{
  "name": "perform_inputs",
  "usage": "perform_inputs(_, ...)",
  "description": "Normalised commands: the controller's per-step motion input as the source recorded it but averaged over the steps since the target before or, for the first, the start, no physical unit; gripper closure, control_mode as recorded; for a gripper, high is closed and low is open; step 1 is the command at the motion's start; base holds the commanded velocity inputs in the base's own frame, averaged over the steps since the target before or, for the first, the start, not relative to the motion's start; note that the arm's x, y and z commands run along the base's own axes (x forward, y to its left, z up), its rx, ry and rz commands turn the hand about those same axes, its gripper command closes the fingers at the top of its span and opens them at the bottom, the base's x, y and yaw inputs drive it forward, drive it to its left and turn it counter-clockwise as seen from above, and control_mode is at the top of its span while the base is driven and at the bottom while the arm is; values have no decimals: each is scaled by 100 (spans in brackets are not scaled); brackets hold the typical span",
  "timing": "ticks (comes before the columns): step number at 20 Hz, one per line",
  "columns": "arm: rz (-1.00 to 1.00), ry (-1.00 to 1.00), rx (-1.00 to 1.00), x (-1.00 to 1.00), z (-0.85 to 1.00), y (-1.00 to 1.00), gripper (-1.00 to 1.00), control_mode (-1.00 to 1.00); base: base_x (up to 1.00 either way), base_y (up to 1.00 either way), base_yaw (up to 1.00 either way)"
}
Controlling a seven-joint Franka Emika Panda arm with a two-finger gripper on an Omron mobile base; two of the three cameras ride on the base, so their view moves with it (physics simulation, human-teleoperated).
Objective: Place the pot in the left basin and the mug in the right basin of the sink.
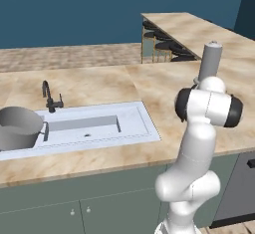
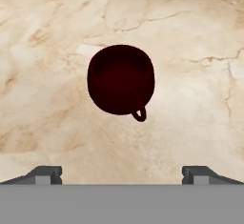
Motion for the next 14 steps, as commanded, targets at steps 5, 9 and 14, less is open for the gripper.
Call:
perform_inputs(5,0,0,0,1,-1,-34,-100,-100,0,0,0)
perform_inputs(9,0,0,0,18,-10,-23,-100,-100,0,0,0)
perform_inputs(14,0,0,0,21,-15,-6,-100,-100,0,0,0)
